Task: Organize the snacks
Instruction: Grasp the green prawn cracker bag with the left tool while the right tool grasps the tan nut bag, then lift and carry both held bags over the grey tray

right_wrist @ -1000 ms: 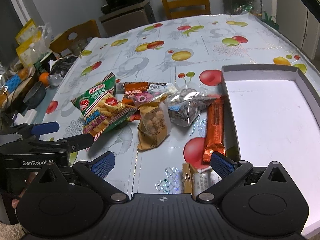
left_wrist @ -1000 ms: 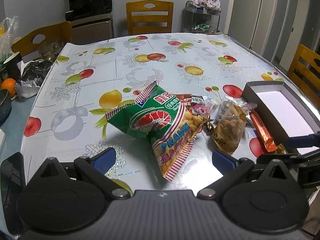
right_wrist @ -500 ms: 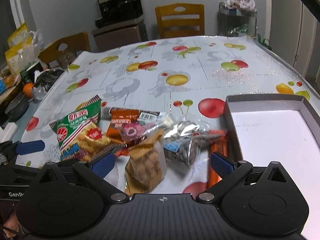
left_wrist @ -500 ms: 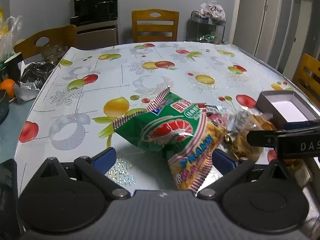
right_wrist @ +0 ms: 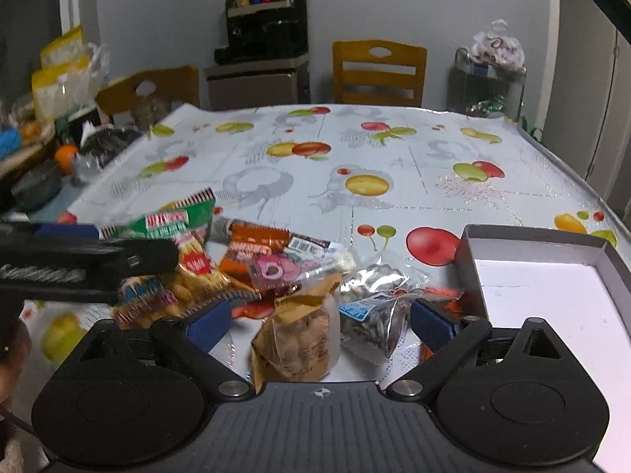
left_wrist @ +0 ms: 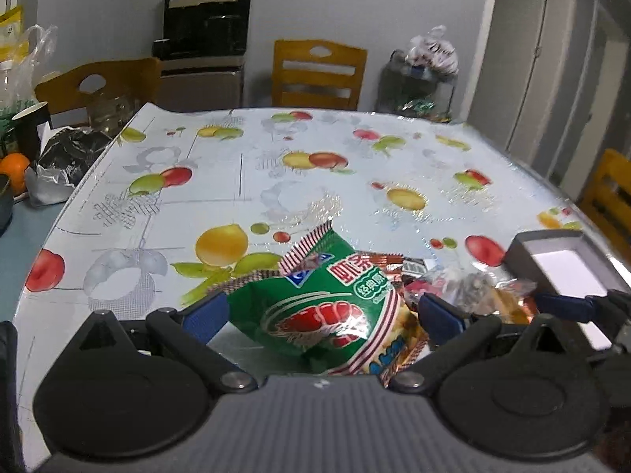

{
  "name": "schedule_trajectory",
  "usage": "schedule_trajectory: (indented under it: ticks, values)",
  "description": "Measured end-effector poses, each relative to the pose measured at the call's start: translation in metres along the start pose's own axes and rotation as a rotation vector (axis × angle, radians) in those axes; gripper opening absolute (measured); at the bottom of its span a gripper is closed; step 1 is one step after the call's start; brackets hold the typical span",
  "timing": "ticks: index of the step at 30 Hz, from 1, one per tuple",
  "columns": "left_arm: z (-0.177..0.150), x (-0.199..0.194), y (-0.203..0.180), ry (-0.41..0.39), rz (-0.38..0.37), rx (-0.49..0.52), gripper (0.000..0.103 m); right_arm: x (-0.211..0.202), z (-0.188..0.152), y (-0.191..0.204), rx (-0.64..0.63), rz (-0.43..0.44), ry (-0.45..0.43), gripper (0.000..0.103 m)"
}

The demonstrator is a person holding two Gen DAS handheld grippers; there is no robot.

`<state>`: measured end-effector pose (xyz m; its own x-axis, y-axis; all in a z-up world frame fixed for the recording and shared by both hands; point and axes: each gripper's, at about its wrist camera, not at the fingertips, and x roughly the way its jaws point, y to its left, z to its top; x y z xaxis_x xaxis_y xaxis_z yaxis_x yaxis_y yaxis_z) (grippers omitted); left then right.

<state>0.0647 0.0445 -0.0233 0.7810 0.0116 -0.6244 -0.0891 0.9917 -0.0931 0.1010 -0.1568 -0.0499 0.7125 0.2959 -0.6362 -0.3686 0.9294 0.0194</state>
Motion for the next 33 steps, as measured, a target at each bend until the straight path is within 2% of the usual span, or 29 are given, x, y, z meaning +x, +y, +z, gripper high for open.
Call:
schedule_trajectory:
  ticks: [1,4,7,11,12,13,15,16,21,33]
  values:
    - [-0.001,0.006,-0.003,0.009,0.005,0.009,0.103,0.002,-0.001,0.000,0.000,0.002,0.006,0.088]
    - [-0.005,0.018,-0.009,0.031,0.034,0.017,0.103,0.006,-0.005,0.000,-0.002,-0.001,-0.004,0.084]
    - [-0.010,0.023,-0.007,0.031,0.026,0.006,0.103,0.006,-0.009,0.003,-0.043,-0.019,-0.027,0.078]
    - [-0.012,0.026,-0.004,0.020,0.014,-0.003,0.103,0.008,-0.011,0.004,-0.070,-0.002,-0.036,0.064]
    - [-0.012,0.026,-0.003,0.020,0.011,-0.002,0.099,0.007,-0.011,0.004,-0.068,0.010,-0.038,0.059]
    - [-0.012,0.026,-0.002,0.024,0.016,0.000,0.089,0.007,-0.011,0.003,-0.065,0.017,-0.042,0.055]
    - [-0.013,0.030,0.002,0.052,0.002,-0.009,0.077,0.006,-0.011,0.002,-0.062,0.028,-0.043,0.046]
    - [-0.014,0.030,0.005,0.054,-0.009,-0.020,0.076,0.006,-0.010,0.000,-0.055,0.035,-0.042,0.043]
    - [-0.014,0.024,0.010,0.044,-0.015,-0.025,0.065,0.002,-0.010,-0.007,-0.009,0.070,-0.050,0.037]
    - [0.000,-0.021,0.000,-0.068,-0.003,0.043,0.063,-0.033,-0.003,-0.017,0.033,0.121,-0.140,0.036]
